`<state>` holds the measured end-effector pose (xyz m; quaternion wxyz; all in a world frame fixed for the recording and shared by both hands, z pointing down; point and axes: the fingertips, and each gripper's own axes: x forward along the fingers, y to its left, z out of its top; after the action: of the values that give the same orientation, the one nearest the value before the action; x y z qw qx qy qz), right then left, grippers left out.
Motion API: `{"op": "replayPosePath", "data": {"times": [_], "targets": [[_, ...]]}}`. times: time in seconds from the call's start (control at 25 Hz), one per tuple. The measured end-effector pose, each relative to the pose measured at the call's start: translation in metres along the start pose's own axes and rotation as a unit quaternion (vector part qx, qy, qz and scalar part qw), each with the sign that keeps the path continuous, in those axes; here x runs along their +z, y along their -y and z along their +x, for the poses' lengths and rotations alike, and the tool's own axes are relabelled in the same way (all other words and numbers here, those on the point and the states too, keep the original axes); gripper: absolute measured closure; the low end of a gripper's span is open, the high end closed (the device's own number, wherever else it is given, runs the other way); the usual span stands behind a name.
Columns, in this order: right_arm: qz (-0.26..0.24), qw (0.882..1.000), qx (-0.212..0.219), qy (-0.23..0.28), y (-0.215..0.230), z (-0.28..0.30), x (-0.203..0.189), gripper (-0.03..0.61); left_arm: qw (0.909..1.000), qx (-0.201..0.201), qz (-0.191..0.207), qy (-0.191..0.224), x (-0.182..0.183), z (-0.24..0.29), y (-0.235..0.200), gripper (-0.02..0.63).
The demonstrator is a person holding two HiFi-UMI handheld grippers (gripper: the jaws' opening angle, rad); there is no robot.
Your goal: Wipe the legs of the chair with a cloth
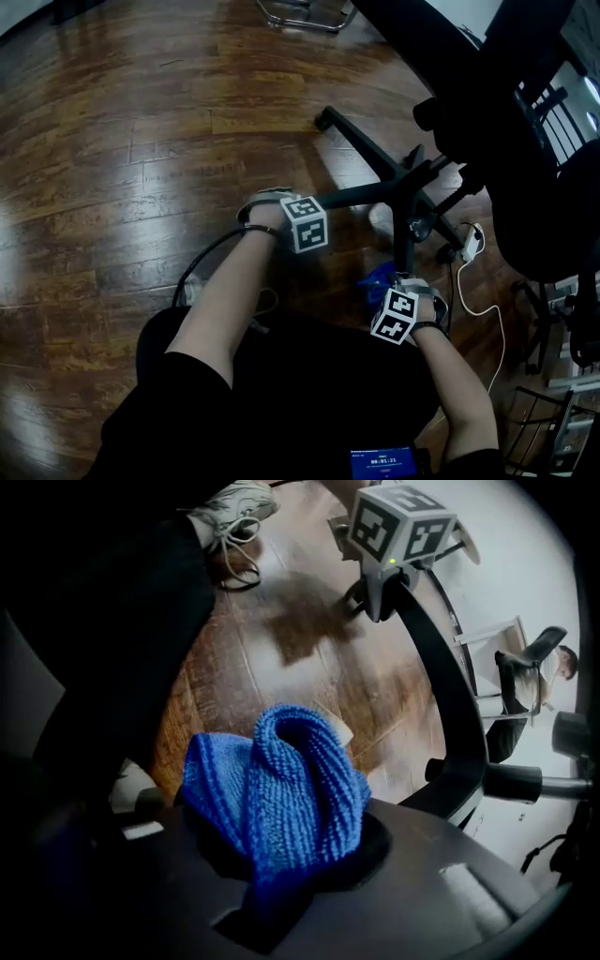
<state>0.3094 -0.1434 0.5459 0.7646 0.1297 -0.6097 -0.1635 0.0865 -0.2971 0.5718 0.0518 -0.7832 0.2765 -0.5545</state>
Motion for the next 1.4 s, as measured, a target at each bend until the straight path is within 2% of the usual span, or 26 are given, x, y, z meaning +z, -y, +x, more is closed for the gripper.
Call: {"op": "replayPosePath", "data": {"times": [0.12, 0.36, 0.52, 0.64, 0.76, 0.96, 1.04, 1.12, 1.24, 1.4], "targets": [[0.013, 0.999, -0.036, 0.004, 0.036, 0.006, 0.002, 0.497, 1.0, 0.002, 0.0, -0.001, 0.001, -0.001, 0.0, 0.554], [0.056, 0.989, -0.135, 0.007, 0.156, 0.021, 0.011, 0.497, 1.0, 0.008, -0.004, -0.003, 0.003, -0.002, -0.002, 0.555], [0.06, 0.984, -0.169, -0.012, 0.19, 0.024, 0.013, 0.495, 1.0, 0.008, -0.001, 0.003, 0.005, -0.002, -0.001, 0.555], [0.063, 0.984, -0.168, 0.008, 0.183, 0.02, 0.018, 0.497, 1.0, 0.009, 0.0, 0.003, 0.002, -0.002, -0.002, 0.555], [0.072, 0.988, -0.139, 0.009, 0.153, 0.018, 0.016, 0.497, 1.0, 0.007, -0.001, 0.002, 0.001, -0.001, -0.002, 0.555], [0.018, 0.998, -0.052, -0.009, 0.05, 0.006, 0.009, 0.497, 1.0, 0.005, -0.004, -0.003, -0.002, 0.0, -0.002, 0.554], [-0.015, 1.0, -0.019, -0.015, 0.007, 0.001, 0.003, 0.497, 0.9999, 0.006, -0.006, -0.006, -0.002, 0.0, -0.002, 0.555], [-0.023, 1.0, 0.002, -0.012, -0.017, -0.002, -0.001, 0.497, 0.9999, 0.006, -0.006, -0.008, -0.002, 0.001, -0.001, 0.555], [-0.007, 1.0, 0.006, -0.006, -0.013, -0.002, -0.002, 0.496, 1.0, 0.005, -0.005, -0.007, 0.0, 0.001, -0.001, 0.555], [0.008, 0.999, -0.038, 0.0, 0.032, 0.007, 0.001, 0.497, 1.0, 0.003, -0.001, -0.002, 0.001, 0.0, 0.0, 0.555]]}}
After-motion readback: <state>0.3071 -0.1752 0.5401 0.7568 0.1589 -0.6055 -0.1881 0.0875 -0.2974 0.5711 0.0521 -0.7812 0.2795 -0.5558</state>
